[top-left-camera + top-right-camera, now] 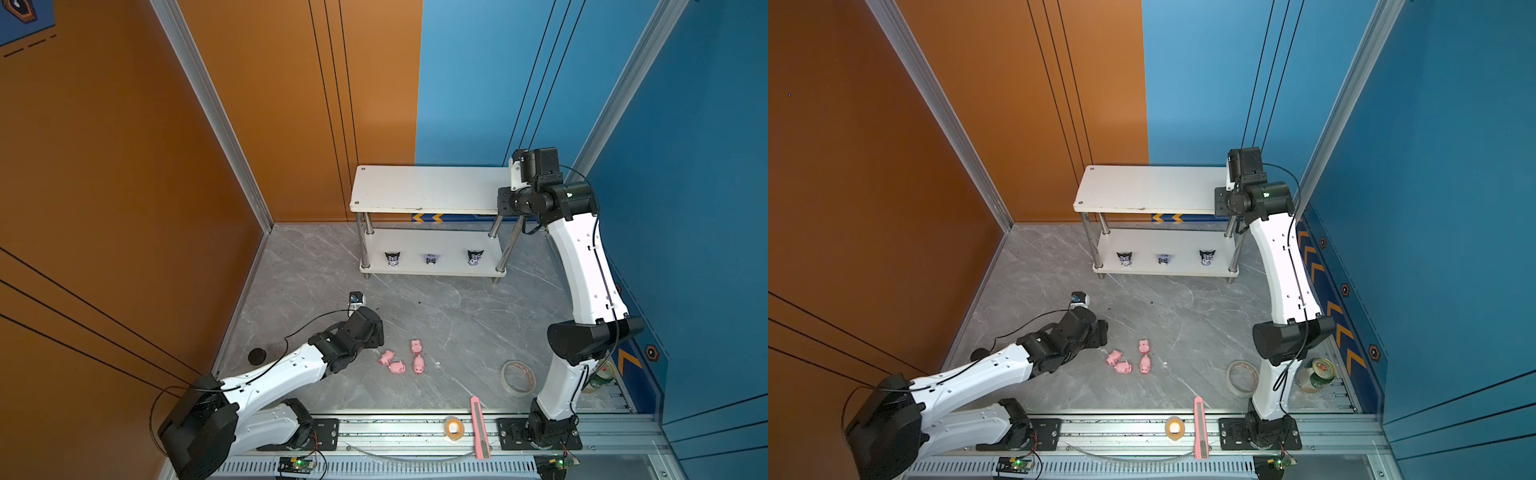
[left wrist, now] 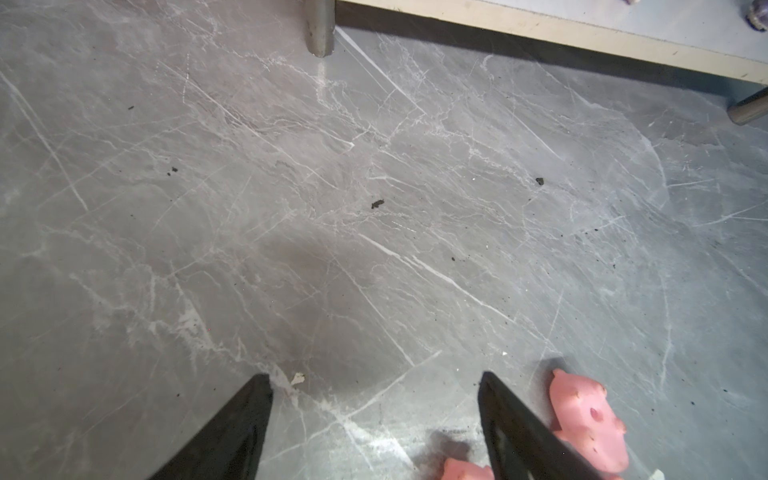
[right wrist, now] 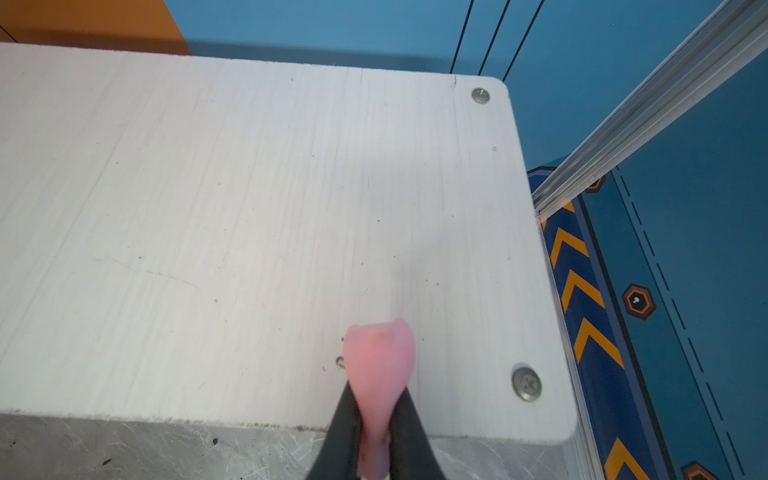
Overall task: Place and organize the plastic toys onto the shelf
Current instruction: 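Lower the pink pig onto the top shelf near its far corner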
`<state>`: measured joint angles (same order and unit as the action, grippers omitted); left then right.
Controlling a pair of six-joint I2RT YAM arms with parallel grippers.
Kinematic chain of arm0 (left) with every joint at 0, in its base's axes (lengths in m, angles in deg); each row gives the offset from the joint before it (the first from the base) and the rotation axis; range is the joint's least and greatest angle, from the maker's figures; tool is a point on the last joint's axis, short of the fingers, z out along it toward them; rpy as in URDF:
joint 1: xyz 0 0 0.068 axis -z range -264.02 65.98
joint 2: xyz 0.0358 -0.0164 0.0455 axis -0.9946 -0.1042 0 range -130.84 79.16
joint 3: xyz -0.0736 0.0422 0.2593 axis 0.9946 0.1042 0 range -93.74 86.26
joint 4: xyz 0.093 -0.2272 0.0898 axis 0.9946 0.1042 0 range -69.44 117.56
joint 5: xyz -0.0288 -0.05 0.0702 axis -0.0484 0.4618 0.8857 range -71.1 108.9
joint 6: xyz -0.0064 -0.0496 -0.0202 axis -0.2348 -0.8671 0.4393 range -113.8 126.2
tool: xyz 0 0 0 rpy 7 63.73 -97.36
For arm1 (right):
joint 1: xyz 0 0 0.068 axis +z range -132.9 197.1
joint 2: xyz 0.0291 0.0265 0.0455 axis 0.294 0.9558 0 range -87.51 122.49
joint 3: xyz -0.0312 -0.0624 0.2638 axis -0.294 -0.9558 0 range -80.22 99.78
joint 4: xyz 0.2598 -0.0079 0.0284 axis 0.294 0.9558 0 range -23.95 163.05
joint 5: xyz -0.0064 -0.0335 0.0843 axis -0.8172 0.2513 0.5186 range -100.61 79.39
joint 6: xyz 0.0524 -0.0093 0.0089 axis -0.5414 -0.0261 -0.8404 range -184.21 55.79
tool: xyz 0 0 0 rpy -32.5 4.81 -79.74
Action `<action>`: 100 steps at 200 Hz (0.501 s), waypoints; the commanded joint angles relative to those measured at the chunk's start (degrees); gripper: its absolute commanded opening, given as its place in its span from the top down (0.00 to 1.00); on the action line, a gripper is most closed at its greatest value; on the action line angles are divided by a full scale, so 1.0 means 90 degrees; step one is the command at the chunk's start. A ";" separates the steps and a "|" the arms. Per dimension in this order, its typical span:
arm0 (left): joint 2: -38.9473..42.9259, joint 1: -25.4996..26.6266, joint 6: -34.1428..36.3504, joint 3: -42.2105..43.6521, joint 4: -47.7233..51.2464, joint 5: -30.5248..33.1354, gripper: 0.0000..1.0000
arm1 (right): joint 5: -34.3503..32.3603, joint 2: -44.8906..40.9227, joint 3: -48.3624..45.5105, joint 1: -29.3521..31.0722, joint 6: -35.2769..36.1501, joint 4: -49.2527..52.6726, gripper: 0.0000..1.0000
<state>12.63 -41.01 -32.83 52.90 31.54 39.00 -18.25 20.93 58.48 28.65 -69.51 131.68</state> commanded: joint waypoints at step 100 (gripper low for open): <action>-0.0211 -0.0057 -0.0075 -0.0198 0.0042 -0.0025 0.20 | 0.0221 0.0297 0.0101 -0.0150 0.0006 0.0130 0.62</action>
<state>11.30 -41.01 -32.87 52.59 31.52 39.00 -17.55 22.33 59.07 27.73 -68.90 131.55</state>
